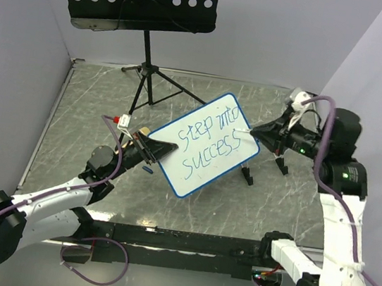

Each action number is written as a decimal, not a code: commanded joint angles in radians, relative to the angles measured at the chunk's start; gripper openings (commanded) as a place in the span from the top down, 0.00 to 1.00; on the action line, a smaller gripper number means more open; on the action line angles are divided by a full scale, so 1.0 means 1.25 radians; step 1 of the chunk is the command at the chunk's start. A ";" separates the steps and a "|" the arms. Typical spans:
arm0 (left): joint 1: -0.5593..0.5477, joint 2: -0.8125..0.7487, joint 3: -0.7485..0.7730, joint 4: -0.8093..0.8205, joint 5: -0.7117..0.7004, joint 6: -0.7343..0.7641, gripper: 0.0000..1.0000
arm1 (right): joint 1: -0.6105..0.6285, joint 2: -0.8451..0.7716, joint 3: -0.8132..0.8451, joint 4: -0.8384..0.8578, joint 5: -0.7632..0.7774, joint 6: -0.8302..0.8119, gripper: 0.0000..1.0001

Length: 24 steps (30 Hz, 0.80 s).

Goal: Write a sentence on the whiteboard
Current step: Write a sentence on the whiteboard, then put down the whiteboard on the whiteboard stand.

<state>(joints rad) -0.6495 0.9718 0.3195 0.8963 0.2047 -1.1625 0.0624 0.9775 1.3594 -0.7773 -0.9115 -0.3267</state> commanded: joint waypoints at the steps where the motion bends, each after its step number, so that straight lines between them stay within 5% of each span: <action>1: 0.000 -0.022 0.029 0.078 0.017 0.032 0.99 | -0.018 -0.026 0.072 0.061 -0.040 0.052 1.00; 9: 0.002 0.047 0.137 0.055 0.170 0.234 0.99 | -0.141 -0.038 0.108 0.097 -0.056 0.125 1.00; 15: 0.002 0.274 0.327 0.050 0.268 0.314 0.99 | -0.308 -0.037 0.146 0.179 -0.105 0.243 1.00; 24: -0.024 0.600 0.582 0.119 0.257 0.348 0.99 | -0.395 -0.040 0.087 0.265 -0.183 0.328 1.00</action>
<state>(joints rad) -0.6556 1.6241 0.9108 0.8955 0.5339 -0.7799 -0.4053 0.9314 1.4876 -0.5190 -1.0874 0.0208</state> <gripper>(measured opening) 0.062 0.184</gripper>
